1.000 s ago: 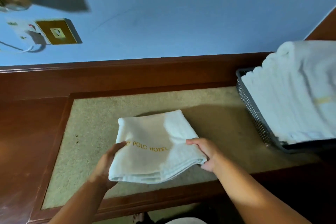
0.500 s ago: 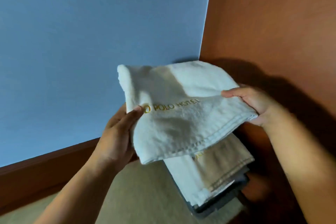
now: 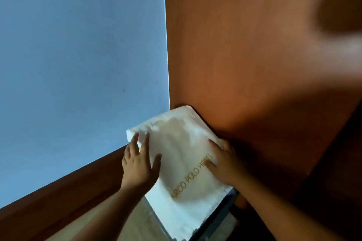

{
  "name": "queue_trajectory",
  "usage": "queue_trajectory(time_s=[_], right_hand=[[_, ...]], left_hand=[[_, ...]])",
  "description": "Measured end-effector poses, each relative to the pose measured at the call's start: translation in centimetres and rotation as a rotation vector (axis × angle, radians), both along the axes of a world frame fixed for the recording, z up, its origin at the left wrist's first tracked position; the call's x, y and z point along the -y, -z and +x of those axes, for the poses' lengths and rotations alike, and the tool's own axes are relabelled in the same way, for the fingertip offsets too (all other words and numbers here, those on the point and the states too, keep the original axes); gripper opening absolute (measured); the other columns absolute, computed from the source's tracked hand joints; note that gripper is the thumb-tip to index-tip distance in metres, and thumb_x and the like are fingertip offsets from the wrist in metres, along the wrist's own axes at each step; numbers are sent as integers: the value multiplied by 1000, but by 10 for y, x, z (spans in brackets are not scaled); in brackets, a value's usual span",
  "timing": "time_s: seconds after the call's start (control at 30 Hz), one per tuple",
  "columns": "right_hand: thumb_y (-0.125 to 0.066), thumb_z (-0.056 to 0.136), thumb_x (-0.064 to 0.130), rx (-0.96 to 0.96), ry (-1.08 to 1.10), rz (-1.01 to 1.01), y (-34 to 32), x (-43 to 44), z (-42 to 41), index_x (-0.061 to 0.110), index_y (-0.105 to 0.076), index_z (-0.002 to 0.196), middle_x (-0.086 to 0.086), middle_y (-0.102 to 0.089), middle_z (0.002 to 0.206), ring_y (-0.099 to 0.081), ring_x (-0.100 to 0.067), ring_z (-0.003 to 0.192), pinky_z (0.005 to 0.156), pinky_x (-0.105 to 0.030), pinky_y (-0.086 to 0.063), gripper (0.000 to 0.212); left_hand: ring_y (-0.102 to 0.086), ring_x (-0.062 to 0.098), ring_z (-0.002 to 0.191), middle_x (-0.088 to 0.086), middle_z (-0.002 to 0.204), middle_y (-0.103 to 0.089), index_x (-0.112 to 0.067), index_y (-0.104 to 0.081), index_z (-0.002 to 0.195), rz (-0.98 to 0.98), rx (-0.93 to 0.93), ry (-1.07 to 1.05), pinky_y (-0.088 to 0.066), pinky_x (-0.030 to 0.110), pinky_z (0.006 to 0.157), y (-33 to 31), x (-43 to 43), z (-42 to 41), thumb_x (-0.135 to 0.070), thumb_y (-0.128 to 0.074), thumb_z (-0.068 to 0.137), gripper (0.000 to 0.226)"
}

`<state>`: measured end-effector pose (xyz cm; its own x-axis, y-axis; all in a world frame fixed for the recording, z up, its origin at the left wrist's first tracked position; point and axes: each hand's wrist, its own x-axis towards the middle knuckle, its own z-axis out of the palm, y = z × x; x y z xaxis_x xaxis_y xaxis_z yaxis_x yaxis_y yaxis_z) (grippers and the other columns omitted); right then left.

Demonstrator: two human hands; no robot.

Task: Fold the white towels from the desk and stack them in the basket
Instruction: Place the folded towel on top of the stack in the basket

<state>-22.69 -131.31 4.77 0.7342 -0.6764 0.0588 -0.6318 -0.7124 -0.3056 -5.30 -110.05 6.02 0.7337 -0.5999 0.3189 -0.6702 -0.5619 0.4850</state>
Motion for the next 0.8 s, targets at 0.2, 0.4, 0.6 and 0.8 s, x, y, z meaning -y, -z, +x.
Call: queue_trajectory(time_s=[0.2, 0.4, 0.6, 0.8], right_hand=[[-31, 75, 89, -37, 88, 143, 39, 7, 4, 53, -2, 154, 1, 3, 168, 2, -25, 155, 120, -55, -9, 91], [-15, 53, 102, -35, 149, 132, 46, 16, 22, 54, -6, 153, 0, -4, 168, -4, -24, 154, 120, -53, -9, 111], [-39, 79, 88, -98, 164, 155, 42, 16, 23, 54, -6, 153, 0, -1, 168, -1, -26, 154, 120, -54, -6, 88], [-38, 80, 87, -107, 275, 199, 43, 0, 20, 55, -4, 152, -1, 4, 168, 5, -30, 153, 119, -60, -3, 86]], left_hand=[[8, 28, 155, 4, 169, 8, -41, -3, 159, 575, 205, 207, 0, 51, 122, 4, 68, 78, -80, -22, 89, 82], [9, 27, 155, 3, 168, 12, -42, 4, 158, 593, 120, 225, -1, 48, 122, 21, 70, 100, -94, -23, 74, 102], [12, 28, 155, 5, 168, 15, -42, 7, 158, 569, 94, 235, 0, 49, 123, 24, 65, 99, -99, -10, 59, 116], [17, 33, 153, 14, 165, 22, -48, 1, 156, 506, 173, 244, 5, 48, 122, 38, 58, 68, -83, -10, 81, 84]])
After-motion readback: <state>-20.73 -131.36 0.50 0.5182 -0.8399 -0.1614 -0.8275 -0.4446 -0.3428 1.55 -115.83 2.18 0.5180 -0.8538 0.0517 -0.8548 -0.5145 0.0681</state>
